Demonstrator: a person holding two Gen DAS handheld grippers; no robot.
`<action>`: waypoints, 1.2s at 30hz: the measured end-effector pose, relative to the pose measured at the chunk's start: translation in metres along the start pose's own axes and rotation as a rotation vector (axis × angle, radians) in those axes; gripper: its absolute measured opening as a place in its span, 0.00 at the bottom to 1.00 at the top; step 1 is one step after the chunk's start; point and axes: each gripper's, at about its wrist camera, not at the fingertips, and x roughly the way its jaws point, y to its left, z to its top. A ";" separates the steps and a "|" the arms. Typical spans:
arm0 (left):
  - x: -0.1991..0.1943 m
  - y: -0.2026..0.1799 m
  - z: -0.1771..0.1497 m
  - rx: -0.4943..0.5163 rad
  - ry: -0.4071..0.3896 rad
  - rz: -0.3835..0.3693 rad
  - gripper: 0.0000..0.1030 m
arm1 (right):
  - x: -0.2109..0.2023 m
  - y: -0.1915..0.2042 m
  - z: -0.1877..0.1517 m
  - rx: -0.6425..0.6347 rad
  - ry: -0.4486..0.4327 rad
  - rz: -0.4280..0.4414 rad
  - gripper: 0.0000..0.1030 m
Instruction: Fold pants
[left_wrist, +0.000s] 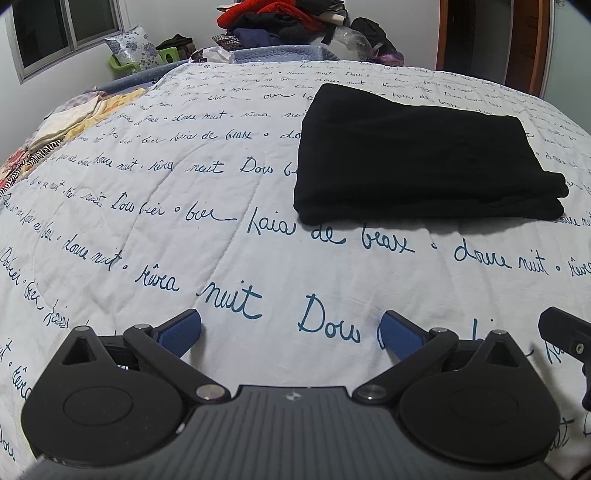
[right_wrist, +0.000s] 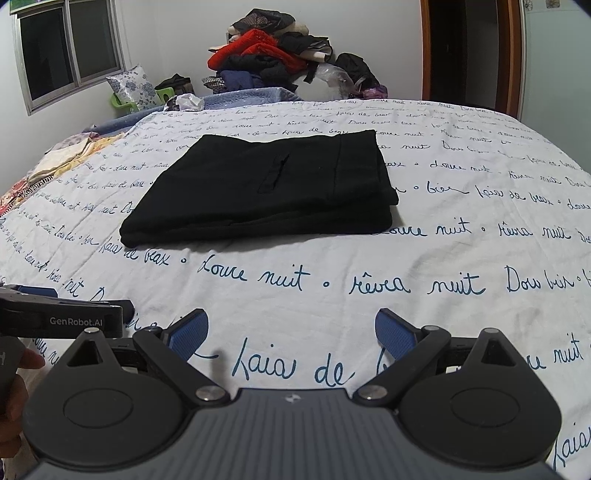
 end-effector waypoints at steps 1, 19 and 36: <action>0.000 0.000 0.000 0.000 -0.001 -0.001 1.00 | 0.000 0.000 0.000 -0.001 -0.001 -0.001 0.95; 0.003 0.002 0.000 -0.014 0.008 -0.009 1.00 | 0.003 0.003 -0.002 -0.030 0.016 0.009 0.95; 0.006 0.003 0.000 -0.019 0.013 -0.022 1.00 | 0.006 0.006 -0.004 -0.046 0.025 0.008 0.95</action>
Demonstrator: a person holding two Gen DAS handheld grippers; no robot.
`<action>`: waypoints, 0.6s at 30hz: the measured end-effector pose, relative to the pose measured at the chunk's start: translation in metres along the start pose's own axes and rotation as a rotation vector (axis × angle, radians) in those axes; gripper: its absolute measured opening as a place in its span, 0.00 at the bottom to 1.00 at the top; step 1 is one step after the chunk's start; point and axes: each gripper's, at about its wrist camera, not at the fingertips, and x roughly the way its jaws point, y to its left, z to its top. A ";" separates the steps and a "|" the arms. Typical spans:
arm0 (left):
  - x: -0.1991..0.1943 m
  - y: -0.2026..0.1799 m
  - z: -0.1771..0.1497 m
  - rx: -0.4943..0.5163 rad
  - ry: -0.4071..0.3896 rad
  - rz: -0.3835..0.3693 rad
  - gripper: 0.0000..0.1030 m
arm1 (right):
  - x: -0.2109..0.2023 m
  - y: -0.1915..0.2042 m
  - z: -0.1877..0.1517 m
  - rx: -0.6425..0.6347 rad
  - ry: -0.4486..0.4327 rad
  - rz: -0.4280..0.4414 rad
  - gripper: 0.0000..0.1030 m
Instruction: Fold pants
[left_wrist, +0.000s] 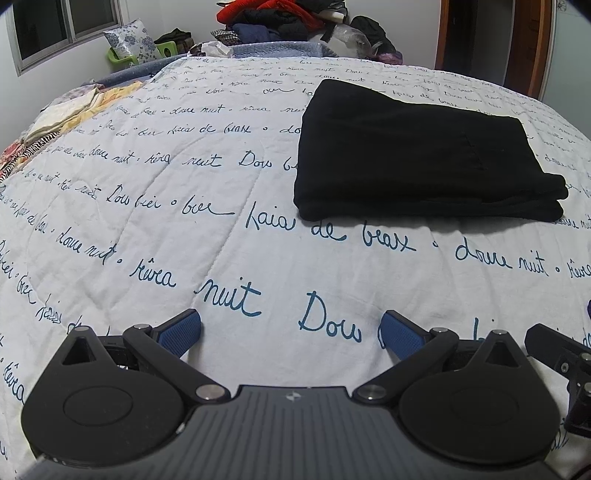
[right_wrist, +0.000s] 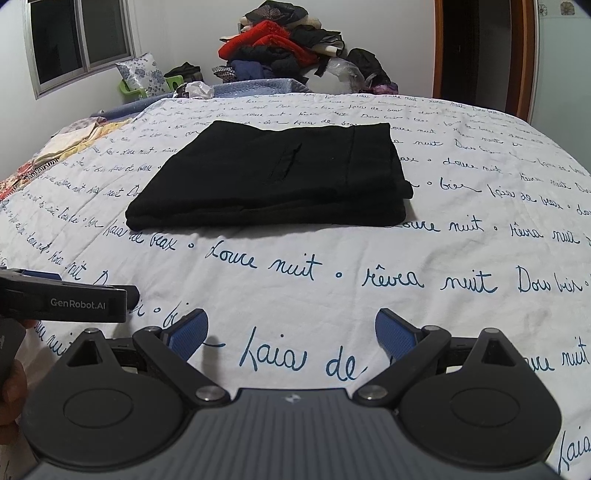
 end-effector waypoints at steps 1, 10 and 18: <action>0.000 0.000 0.000 -0.002 0.001 -0.001 1.00 | 0.000 0.000 0.000 0.000 0.000 0.000 0.95; 0.001 0.001 0.000 -0.008 0.005 -0.009 1.00 | 0.001 0.001 0.000 -0.001 0.003 -0.003 0.95; 0.001 0.002 0.001 -0.013 0.007 -0.013 1.00 | 0.002 0.002 0.000 -0.008 0.009 -0.008 0.95</action>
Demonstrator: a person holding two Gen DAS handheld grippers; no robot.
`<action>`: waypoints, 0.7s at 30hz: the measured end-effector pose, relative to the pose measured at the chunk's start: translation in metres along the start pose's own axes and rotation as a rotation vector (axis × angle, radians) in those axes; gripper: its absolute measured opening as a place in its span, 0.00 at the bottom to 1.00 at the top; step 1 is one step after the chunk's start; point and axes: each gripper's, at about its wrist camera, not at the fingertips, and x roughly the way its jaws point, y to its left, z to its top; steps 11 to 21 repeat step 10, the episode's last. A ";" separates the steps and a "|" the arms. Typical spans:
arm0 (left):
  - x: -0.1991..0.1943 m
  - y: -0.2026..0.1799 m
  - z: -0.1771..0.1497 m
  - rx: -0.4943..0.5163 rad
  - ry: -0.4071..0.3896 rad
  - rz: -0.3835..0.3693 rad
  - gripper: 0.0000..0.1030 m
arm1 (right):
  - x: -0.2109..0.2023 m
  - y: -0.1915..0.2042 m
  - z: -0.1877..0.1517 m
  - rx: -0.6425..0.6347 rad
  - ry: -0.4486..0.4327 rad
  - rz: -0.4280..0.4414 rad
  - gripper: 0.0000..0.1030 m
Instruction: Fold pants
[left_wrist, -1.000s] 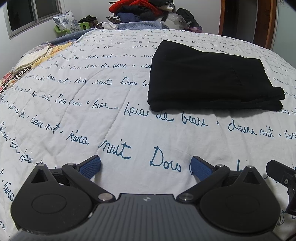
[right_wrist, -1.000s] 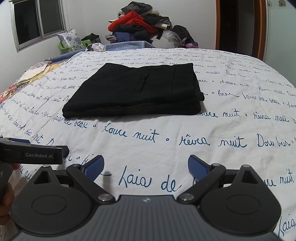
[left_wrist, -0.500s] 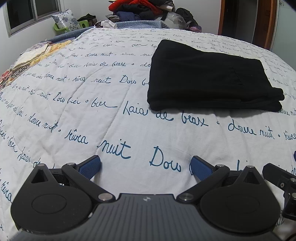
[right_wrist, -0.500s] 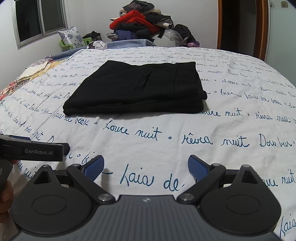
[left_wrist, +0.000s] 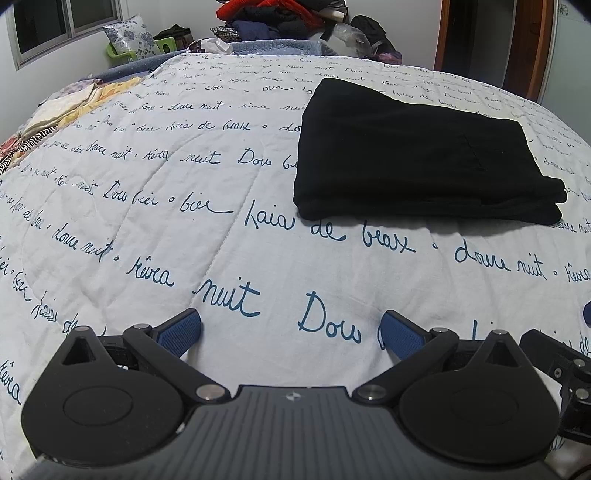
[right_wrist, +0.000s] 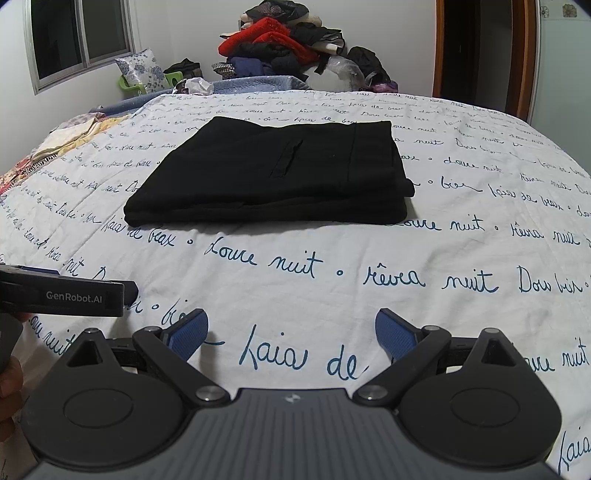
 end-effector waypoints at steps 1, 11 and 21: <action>0.000 0.000 0.000 0.000 0.000 0.000 1.00 | 0.000 0.000 0.000 0.000 0.000 0.000 0.95; 0.000 0.000 0.000 0.000 0.000 0.000 1.00 | 0.003 0.001 -0.001 -0.005 0.008 -0.007 0.95; 0.000 0.000 0.000 0.000 0.000 0.000 1.00 | 0.003 0.001 -0.001 -0.005 0.008 -0.007 0.95</action>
